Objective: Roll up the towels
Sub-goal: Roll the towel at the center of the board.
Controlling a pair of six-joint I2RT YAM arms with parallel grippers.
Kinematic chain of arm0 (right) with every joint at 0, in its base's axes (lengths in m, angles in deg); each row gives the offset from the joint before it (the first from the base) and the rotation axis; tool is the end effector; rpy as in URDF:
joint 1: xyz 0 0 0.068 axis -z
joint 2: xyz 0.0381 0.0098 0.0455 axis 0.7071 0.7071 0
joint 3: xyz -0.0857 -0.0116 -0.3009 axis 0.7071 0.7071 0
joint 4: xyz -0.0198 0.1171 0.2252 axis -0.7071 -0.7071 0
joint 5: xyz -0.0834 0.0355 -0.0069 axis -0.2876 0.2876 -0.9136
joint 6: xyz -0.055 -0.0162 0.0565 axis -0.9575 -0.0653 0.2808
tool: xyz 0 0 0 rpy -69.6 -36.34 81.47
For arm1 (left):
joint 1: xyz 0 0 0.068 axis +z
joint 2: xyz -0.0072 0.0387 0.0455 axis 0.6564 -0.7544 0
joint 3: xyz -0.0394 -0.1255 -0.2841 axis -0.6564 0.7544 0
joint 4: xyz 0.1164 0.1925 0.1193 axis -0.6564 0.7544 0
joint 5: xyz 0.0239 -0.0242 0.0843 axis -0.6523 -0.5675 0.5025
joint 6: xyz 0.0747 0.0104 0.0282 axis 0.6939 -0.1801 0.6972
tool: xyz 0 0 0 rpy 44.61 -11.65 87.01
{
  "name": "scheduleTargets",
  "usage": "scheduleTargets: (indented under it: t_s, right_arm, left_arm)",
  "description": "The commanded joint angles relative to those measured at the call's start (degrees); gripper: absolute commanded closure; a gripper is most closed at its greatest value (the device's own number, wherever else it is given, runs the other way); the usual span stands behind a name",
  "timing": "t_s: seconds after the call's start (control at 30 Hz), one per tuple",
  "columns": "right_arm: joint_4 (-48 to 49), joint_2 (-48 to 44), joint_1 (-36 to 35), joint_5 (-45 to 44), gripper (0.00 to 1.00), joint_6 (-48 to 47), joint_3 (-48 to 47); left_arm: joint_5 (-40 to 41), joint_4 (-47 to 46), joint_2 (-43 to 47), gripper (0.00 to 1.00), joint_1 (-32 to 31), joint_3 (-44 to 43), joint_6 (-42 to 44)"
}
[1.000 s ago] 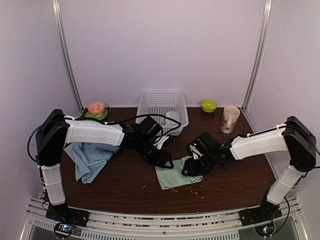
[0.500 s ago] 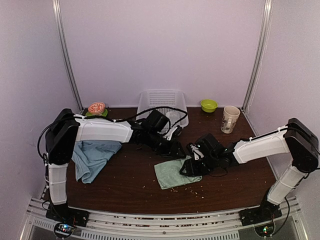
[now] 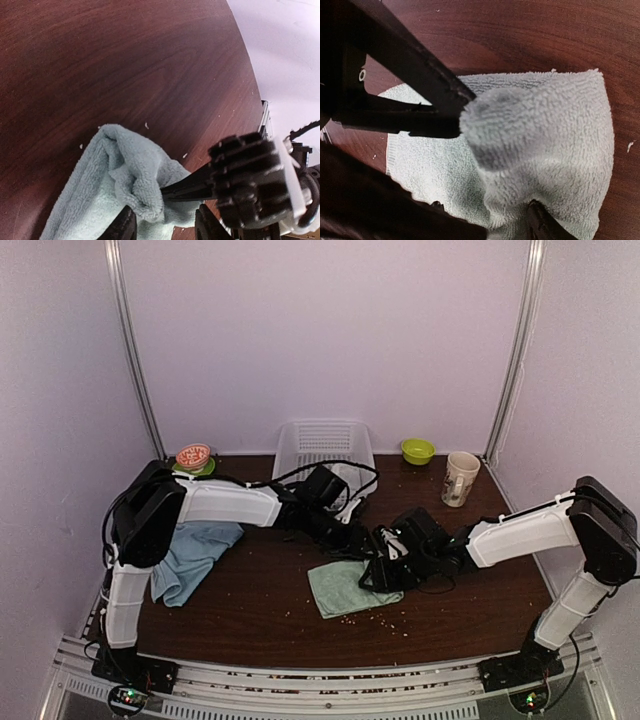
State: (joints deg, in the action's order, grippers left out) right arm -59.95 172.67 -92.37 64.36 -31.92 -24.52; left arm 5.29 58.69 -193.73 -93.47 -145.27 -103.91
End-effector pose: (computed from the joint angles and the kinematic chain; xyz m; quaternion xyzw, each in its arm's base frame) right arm 0.2014 0.2506 0.1678 -0.1287 0.9266 0.3262 0.1358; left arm 0.2875 -0.4327 0.1835 0.1703 0.8867 -0.4267 0.0519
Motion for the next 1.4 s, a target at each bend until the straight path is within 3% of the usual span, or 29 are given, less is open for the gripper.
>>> scheduleTargets:
  t_s: [0.0,0.2,0.4,0.6,0.73,0.93,1.03,1.37]
  right_arm:
    - [-1.7,0.2,0.2,-0.3,0.44,-0.6,0.8]
    - [-4.1,-0.5,0.3,0.0,0.44,-2.4,0.0]
    - [-7.4,-3.3,0.2,-0.6,0.44,-4.6,-1.0]
    - [-12.1,-7.3,0.3,-2.7,0.44,-6.1,-3.0]
    - [-14.2,-10.5,0.6,-8.8,0.47,-5.0,-3.0]
    - [-14.0,-8.5,0.5,-8.3,0.78,-4.3,-2.8]
    - [-13.4,-7.1,-0.9,-6.5,0.88,-4.7,-2.9]
    - [-19.9,0.8,-3.0,-8.8,0.93,-5.7,-2.8]
  left_arm:
    - [-1.4,-0.2,-3.1,0.61,0.4,-4.2,-0.7]
    - [0.9,0.3,-4.8,0.71,1.1,-4.5,-2.3]
    - [2.4,0.0,-5.8,1.00,2.6,-2.5,-3.8]
    - [3.1,-0.3,-6.4,1.00,3.0,-1.9,-4.3]
    - [3.7,0.3,-6.3,1.00,3.0,-1.9,-4.0]
    - [4.0,1.7,-6.3,1.00,3.0,-2.5,-2.9]
    - [4.2,2.5,-6.1,1.00,3.0,-2.4,-2.3]
    - [4.3,4.5,-4.8,1.00,3.0,-1.1,-0.2]
